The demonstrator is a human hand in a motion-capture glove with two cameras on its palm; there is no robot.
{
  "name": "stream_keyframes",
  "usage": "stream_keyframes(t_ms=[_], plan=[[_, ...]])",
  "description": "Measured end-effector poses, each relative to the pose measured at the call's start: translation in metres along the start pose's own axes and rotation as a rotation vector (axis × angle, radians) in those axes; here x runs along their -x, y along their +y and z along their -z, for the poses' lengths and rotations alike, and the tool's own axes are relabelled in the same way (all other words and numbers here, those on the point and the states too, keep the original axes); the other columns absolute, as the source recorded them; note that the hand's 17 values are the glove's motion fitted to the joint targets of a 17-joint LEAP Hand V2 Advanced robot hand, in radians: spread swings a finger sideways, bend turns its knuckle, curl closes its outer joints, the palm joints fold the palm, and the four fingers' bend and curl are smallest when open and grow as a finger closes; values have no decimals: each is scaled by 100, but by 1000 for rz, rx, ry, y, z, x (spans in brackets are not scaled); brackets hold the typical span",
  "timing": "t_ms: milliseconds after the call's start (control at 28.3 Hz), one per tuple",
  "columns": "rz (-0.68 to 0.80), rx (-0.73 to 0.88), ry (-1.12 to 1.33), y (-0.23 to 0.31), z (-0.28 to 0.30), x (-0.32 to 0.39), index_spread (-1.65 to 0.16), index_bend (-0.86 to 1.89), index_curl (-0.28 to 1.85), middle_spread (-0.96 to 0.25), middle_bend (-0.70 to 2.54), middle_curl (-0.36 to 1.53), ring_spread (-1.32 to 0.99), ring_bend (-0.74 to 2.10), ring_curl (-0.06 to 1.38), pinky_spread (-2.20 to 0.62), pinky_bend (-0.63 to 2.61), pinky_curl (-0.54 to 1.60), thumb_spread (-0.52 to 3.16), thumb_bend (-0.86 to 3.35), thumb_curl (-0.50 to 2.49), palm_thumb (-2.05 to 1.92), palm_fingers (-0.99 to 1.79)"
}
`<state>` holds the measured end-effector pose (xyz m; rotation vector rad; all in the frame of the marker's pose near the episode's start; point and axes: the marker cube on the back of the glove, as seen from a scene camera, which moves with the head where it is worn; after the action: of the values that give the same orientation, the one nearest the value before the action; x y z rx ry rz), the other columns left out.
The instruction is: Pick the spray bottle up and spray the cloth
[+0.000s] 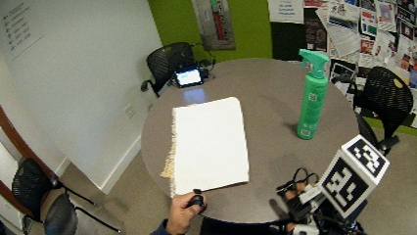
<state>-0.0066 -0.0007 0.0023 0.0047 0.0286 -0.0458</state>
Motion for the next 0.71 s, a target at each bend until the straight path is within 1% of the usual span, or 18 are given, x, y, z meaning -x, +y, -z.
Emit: stream_keyframes(t_ms=[106,248,460,707], plan=[[36,-4,20,0,-2,7,-23,18,11,-4,28,12,-7,39,14,7,39,12,55,28,12,46,79],[68,-10,22,2,-3,13,-29,16,17,-5,28,17,-10,39,21,9,40,19,74,27,16,50,76],[85,-2,17,3,-5,14,-33,15,21,-6,26,21,-11,38,24,11,39,23,91,23,20,52,75],[96,22,20,4,-7,14,-35,14,23,-6,25,25,-12,37,26,12,37,25,101,18,24,54,75]])
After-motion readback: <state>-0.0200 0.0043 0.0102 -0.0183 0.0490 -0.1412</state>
